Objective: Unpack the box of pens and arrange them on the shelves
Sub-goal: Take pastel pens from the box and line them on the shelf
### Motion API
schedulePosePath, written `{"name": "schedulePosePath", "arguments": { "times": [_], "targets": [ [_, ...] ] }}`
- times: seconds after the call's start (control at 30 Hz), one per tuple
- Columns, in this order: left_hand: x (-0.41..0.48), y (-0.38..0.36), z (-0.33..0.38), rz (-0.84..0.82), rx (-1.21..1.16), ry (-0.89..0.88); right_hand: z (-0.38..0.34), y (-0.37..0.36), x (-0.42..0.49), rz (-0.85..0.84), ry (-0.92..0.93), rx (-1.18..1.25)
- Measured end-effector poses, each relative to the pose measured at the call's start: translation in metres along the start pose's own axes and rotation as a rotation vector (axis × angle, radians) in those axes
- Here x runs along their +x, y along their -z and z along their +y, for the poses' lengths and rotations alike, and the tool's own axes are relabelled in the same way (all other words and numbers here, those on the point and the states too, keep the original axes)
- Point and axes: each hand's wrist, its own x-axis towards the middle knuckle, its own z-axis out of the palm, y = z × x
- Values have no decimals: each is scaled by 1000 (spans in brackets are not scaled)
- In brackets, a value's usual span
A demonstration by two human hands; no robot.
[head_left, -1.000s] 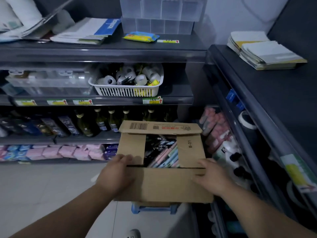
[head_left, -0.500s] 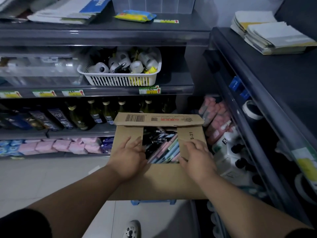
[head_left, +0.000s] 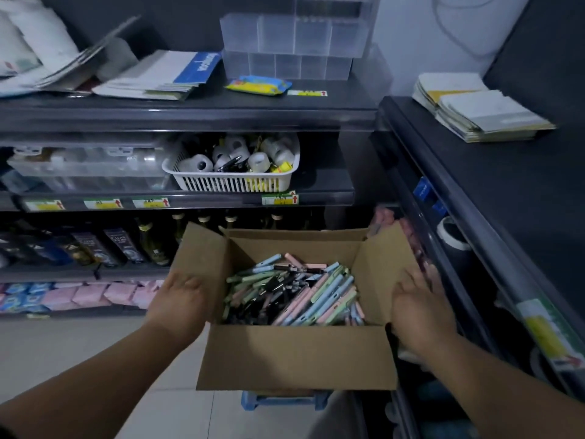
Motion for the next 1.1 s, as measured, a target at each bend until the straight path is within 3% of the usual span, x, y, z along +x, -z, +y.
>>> {"name": "schedulePosePath", "arguments": {
  "times": [0.13,0.23,0.47,0.73,0.83,0.93,1.1],
  "targets": [
    [-2,-36,12,-346,-590,214,-13,-31,7,-276,-97,397],
    [1,-55,20,-275,-697,200,-27,-44,12,-338,-104,576],
    [16,-55,20,-241,-589,244,-47,-41,22,-191,-204,610],
    [74,-32,7,-3,-475,-31,-75,-2,92,18,-80,794],
    [98,-30,2,44,-322,-67,-74,4,118,78,-83,724],
    [122,-37,-2,5,-268,-45,-73,3,142,67,-62,595],
    [140,-58,-5,-85,-320,-17,-86,-7,172,-98,-24,385]
  ]
}}
